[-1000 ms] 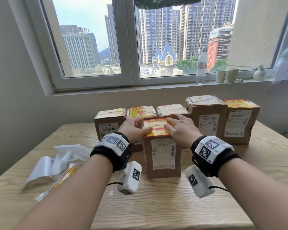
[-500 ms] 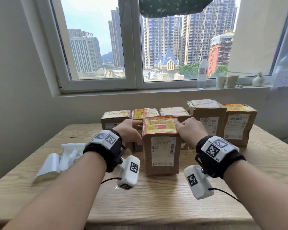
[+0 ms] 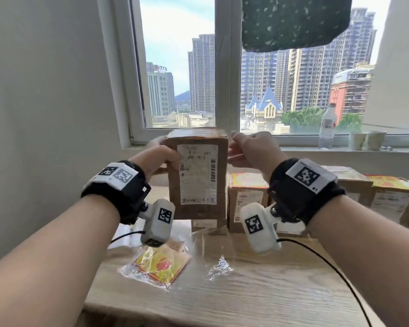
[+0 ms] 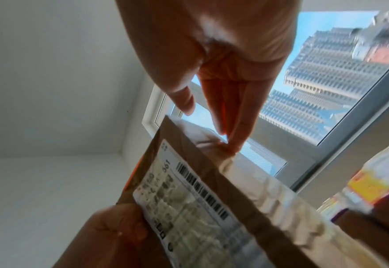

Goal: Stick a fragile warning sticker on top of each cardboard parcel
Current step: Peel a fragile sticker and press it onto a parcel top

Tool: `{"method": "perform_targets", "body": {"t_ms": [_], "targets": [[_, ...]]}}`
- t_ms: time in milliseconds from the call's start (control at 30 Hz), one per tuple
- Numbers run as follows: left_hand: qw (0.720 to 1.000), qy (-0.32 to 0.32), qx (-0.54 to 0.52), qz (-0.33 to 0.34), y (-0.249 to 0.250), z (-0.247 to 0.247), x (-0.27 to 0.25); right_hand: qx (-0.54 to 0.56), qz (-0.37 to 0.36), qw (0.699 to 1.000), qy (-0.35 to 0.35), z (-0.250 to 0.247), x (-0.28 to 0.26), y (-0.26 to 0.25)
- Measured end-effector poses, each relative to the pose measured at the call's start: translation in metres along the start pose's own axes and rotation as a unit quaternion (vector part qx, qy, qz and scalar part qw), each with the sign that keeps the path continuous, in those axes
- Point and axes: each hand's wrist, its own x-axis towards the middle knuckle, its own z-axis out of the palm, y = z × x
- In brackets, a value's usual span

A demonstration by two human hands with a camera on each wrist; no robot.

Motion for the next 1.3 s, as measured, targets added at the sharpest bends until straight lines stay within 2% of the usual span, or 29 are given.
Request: {"method": "perform_targets", "body": {"t_ms": [133,233,333,567,700,867,1067,1200,1300], "targets": [[0.997,0.074,0.001,-0.008,-0.009,-0.059,0.018,-0.025,-0.048,0.998,-0.039,0.040,0.016,-0.006],[0.992,0.124,-0.014,-0.027,-0.035,-0.090,0.043,-0.095,-0.066,0.992,-0.057,0.060,0.034,0.011],[0.989,0.138,-0.025,-0.050,-0.064,-0.102,0.075,-0.151,-0.085,0.983,-0.054,0.070,0.054,0.034],[0.991,0.093,-0.051,-0.084,-0.134,-0.086,0.155,-0.294,-0.127,0.946,-0.056,0.079,0.092,0.084],[0.991,0.050,-0.030,-0.119,-0.161,-0.072,0.179,-0.346,-0.118,0.927,-0.079,0.085,0.105,0.106],[0.985,-0.004,0.041,-0.167,-0.200,-0.067,0.187,-0.371,-0.109,0.919,-0.077,0.091,0.112,0.124],[0.984,-0.037,0.047,-0.165,-0.219,-0.067,0.194,-0.376,-0.119,0.917,-0.061,0.094,0.112,0.128],[0.978,-0.015,0.146,-0.150,-0.217,-0.072,0.188,-0.377,-0.114,0.917,-0.062,0.094,0.109,0.130],[0.972,-0.009,0.177,-0.151,-0.208,-0.068,0.175,-0.369,-0.102,0.922,-0.059,0.093,0.104,0.127]]}}
